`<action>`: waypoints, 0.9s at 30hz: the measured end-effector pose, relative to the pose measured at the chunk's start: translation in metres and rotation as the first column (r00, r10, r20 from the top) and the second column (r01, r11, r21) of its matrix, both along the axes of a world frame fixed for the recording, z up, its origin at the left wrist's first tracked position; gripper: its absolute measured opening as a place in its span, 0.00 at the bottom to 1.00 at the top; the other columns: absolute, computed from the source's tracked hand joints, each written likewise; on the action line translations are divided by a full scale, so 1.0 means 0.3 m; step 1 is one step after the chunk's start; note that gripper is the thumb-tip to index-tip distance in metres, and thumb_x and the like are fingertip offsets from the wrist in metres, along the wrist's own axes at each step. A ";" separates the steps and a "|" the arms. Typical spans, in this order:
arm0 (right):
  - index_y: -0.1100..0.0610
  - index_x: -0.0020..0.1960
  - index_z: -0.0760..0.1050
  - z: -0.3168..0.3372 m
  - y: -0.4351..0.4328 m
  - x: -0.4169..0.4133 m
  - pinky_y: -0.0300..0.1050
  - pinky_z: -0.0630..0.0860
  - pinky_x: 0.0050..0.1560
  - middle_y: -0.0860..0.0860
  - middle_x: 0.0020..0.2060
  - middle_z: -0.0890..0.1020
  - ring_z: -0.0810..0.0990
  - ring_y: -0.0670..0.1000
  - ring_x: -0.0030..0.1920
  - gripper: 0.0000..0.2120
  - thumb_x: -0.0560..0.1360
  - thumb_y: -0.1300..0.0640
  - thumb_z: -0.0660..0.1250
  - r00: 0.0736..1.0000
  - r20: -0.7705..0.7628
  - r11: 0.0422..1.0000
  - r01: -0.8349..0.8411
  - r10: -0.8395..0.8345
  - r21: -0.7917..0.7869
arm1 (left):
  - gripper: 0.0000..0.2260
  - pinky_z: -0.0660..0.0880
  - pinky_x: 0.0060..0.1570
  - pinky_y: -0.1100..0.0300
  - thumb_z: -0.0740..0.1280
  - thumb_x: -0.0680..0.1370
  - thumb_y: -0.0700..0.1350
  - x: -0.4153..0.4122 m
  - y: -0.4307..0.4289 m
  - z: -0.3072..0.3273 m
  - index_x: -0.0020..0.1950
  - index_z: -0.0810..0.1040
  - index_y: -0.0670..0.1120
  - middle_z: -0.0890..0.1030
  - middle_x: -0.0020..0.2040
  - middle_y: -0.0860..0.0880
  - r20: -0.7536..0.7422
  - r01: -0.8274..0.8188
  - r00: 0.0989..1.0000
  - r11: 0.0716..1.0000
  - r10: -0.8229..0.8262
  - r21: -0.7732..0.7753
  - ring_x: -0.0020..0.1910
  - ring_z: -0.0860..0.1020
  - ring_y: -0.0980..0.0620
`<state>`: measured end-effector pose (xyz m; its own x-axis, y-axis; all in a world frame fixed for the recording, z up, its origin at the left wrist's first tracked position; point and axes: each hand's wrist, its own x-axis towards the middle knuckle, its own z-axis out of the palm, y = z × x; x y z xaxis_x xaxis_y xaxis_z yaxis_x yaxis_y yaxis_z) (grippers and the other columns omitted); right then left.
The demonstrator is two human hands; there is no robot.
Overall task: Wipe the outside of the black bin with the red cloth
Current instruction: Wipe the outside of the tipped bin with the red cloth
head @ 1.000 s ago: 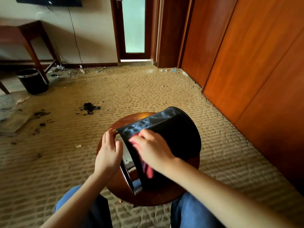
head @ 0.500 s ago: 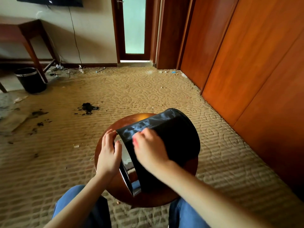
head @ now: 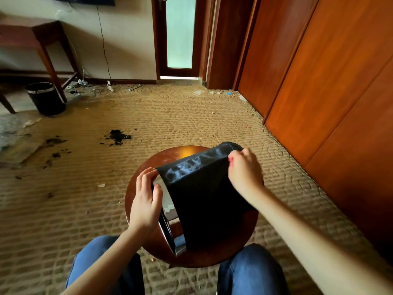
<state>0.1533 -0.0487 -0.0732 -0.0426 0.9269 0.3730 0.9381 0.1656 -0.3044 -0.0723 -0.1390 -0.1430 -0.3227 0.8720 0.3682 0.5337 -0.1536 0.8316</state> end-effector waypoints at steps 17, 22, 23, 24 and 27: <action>0.53 0.53 0.79 0.033 0.038 0.061 0.46 0.73 0.47 0.55 0.52 0.73 0.77 0.60 0.50 0.10 0.77 0.61 0.62 0.998 -0.009 0.998 -0.061 0.061 -0.017 | 0.24 0.64 0.59 0.66 0.50 0.75 0.59 -0.012 0.000 -0.008 0.67 0.69 0.51 0.68 0.66 0.57 0.024 0.007 1.000 1.000 -0.007 0.025 0.65 0.68 0.61; 0.60 0.52 0.80 -0.014 -0.027 -0.051 0.49 0.73 0.52 0.59 0.50 0.73 0.75 0.61 0.49 0.11 0.73 0.67 0.62 0.989 -0.059 0.990 -0.134 0.136 0.035 | 0.26 0.60 0.57 0.75 0.49 0.76 0.57 -0.002 0.005 -0.015 0.68 0.69 0.46 0.67 0.68 0.53 0.020 0.006 1.000 0.999 -0.007 0.041 0.67 0.67 0.58; 0.61 0.52 0.80 -0.030 -0.074 -0.115 0.49 0.73 0.52 0.59 0.49 0.74 0.74 0.61 0.49 0.12 0.72 0.68 0.63 0.973 -0.069 0.975 -0.220 0.222 0.042 | 0.26 0.61 0.60 0.72 0.48 0.76 0.56 -0.006 0.010 -0.018 0.68 0.69 0.46 0.67 0.68 0.51 0.014 0.004 1.000 0.999 -0.004 0.043 0.67 0.67 0.56; 0.62 0.51 0.80 -0.040 -0.130 -0.185 0.50 0.73 0.51 0.60 0.48 0.74 0.74 0.60 0.48 0.11 0.71 0.68 0.63 0.945 -0.080 0.948 -0.314 0.317 0.045 | 0.26 0.61 0.61 0.68 0.48 0.76 0.56 -0.009 0.014 -0.020 0.68 0.69 0.45 0.68 0.68 0.50 0.007 0.003 1.000 0.999 -0.004 0.042 0.68 0.67 0.55; 0.64 0.47 0.78 -0.046 -0.276 -0.363 0.53 0.76 0.45 0.60 0.43 0.74 0.75 0.60 0.44 0.06 0.72 0.67 0.64 0.847 -0.101 0.852 -0.513 0.522 0.101 | 0.26 0.60 0.61 0.72 0.47 0.77 0.56 -0.016 0.018 -0.024 0.68 0.69 0.45 0.68 0.68 0.48 0.004 0.018 1.000 1.000 -0.018 0.025 0.68 0.67 0.54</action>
